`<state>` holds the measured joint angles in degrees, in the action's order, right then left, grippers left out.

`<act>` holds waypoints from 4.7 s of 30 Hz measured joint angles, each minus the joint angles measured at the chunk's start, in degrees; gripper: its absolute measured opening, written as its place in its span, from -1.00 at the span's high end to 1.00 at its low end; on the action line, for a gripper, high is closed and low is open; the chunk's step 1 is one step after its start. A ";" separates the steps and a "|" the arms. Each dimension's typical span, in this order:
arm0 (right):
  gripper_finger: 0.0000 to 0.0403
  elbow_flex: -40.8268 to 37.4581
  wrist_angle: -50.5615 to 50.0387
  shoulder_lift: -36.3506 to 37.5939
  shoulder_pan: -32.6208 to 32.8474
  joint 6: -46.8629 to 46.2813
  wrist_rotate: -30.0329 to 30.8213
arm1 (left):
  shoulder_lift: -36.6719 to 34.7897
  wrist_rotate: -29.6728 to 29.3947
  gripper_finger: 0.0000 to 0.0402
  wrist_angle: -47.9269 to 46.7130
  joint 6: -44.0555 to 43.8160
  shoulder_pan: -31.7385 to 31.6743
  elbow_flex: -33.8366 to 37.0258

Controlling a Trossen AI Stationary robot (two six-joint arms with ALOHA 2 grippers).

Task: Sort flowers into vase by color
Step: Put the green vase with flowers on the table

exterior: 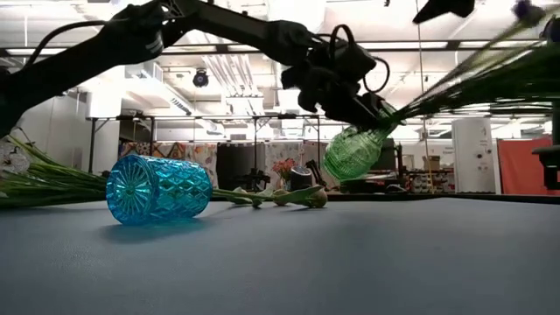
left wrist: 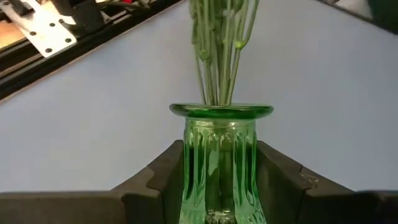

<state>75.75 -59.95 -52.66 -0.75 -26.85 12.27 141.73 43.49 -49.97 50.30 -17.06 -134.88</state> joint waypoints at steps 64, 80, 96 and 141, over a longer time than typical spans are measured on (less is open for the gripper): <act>-0.55 -38.96 89.79 6.10 -0.02 47.73 11.21 | -17.23 33.89 0.29 31.45 -28.94 -13.25 1.99; -0.55 -37.77 91.95 1.81 -0.38 49.05 11.54 | -13.86 29.61 0.29 33.03 -26.52 -9.74 2.20; -0.21 -35.76 93.03 -0.64 -1.78 48.41 11.70 | -13.86 26.87 0.29 33.63 -25.77 -8.80 2.20; 0.18 -35.93 93.37 -0.18 -2.67 45.27 12.41 | -13.92 26.29 -0.47 22.58 -28.89 -13.00 1.99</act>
<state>39.81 33.42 -52.84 -3.42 18.41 24.69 127.81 69.77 -27.38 21.41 -30.07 -132.89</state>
